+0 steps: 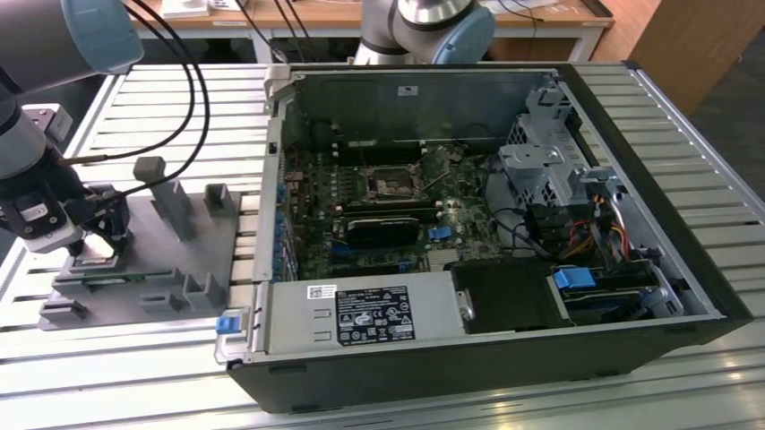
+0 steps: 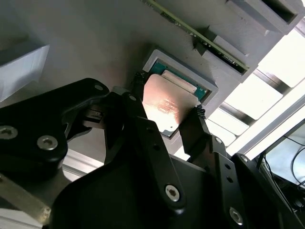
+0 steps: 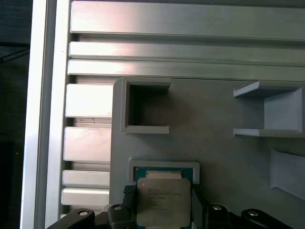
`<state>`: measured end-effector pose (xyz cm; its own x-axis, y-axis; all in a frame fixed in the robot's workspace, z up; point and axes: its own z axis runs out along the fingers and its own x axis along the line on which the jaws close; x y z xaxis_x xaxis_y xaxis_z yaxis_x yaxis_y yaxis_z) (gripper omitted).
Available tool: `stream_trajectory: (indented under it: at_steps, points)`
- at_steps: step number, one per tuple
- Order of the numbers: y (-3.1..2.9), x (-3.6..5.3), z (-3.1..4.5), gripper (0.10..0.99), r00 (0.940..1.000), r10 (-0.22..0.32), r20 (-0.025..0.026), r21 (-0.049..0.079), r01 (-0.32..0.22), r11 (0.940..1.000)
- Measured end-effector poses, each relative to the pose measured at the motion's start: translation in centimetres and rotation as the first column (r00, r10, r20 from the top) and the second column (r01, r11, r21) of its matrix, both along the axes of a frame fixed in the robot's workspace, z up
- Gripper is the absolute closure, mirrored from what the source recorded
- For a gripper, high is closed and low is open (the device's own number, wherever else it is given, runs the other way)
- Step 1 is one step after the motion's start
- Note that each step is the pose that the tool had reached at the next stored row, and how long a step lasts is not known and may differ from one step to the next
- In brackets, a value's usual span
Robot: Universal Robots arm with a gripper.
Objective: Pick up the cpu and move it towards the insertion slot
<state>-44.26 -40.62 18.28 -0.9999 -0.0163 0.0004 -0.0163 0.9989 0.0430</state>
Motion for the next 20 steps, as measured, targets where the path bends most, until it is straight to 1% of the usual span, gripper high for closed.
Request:
stream_trajectory:
  at_steps: [10, 20]
  points:
    - [0.01, 0.01, 0.03, 0.541, 1.0, 0.0, -0.0001, 0.0, 0.0, 1.0]
    - [0.01, 0.01, 0.77, 0.541, 1.0, -0.001, 0.0, 0.0, 0.001, 1.0]
